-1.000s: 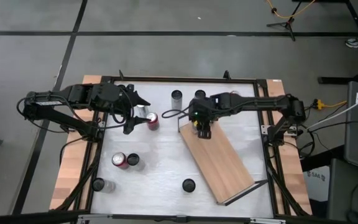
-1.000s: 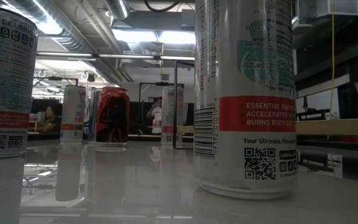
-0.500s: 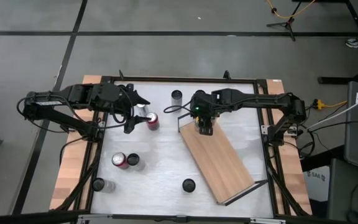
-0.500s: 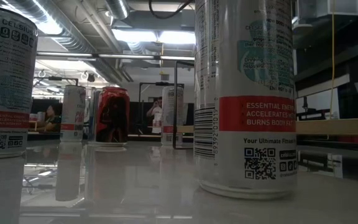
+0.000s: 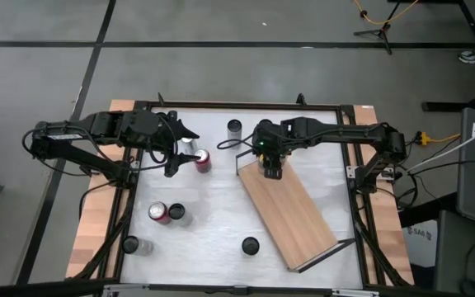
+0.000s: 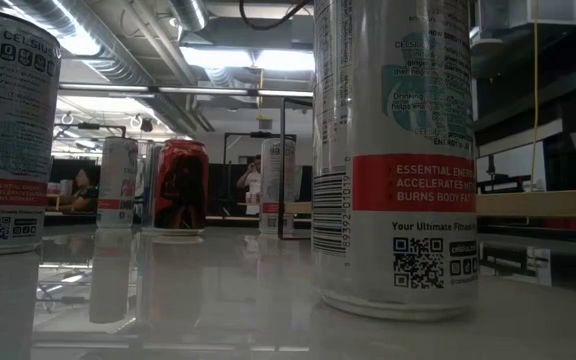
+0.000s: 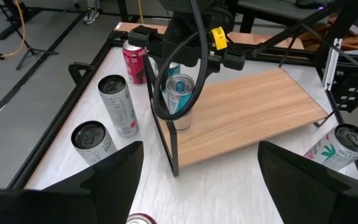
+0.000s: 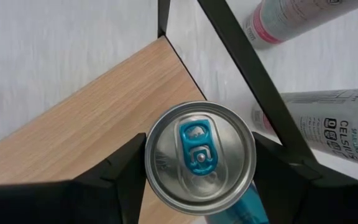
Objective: Place canned beverage on shelf
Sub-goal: Put the blue soda can on the shelf aligned with the other blue soda can
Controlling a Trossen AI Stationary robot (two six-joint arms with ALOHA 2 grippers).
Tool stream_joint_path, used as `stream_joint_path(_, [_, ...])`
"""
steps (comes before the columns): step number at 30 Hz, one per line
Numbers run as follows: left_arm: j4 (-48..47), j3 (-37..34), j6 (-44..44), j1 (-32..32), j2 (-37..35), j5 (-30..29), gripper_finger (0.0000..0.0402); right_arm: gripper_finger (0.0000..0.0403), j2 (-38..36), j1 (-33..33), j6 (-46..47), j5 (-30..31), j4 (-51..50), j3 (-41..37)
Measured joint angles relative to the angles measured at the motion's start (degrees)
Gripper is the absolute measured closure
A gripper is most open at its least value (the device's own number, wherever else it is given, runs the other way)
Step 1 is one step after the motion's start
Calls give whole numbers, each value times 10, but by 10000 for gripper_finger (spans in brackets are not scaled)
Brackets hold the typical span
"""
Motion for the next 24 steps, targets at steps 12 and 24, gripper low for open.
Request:
stream_joint_path(12, [0, 0, 0, 0, 0, 0, 92, 168, 0, 0, 0, 0, 4, 0])
stream_joint_path(24, [0, 0, -1, 0, 0, 0, 92, 154, 0, 0, -2, 6, 4, 0])
